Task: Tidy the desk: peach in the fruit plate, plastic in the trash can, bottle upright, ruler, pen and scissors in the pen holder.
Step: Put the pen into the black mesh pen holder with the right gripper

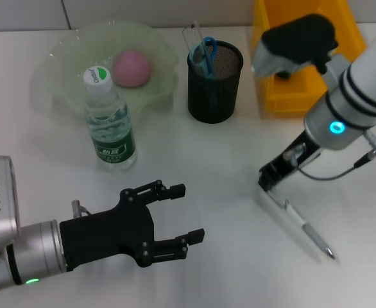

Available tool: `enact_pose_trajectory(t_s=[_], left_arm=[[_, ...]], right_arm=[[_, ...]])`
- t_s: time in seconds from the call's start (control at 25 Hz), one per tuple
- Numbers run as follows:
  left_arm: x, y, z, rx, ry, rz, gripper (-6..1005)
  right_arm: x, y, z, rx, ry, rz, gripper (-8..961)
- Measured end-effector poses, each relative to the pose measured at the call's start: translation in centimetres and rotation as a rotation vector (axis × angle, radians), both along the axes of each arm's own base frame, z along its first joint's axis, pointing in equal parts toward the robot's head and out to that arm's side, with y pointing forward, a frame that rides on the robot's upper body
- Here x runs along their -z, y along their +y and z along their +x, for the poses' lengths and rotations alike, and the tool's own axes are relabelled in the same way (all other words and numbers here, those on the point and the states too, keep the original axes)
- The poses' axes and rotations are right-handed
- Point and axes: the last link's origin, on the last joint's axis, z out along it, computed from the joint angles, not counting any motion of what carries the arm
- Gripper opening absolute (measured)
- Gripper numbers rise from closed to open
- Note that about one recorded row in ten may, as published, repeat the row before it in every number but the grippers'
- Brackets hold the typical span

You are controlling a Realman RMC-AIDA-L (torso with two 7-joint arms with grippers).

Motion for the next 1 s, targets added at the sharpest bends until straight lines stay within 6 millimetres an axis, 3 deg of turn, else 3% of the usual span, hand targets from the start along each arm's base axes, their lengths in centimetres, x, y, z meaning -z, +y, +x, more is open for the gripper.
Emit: enact_pose_trajectory(t_s=[0.12,0.28,0.44,0.56,0.76,1.0], left_arm=[[0.0,0.0,0.0,0.000,0.000,0.002,807],[0.0,0.1,0.1,0.002,-0.002,0.003,807],[0.0,0.1,0.2,0.006,-0.001,0.001,807],[0.0,0.2,0.2,0.006,0.000,0.003,807],[0.2,0.4,0.1,0.000,0.010,0.005,807],[0.2,0.4,0.1,-0.004,0.015,0.006,807]], right_arm=[[-1.7,0.5,-0.7,-0.041,0.056,0.059,131],[-6.2,2.0,-2.9,-0.144,0.171,0.238,129],[-9.7,2.9,-5.6,-0.321,0.294,0.398,127],[-11.1,3.3,-7.1,-0.468,0.411,0.491,127],[-11.5,4.3,-8.1,-0.702,0.589,0.602,128],[-8.0,4.5,-6.2,-0.926,0.693,0.631,129]])
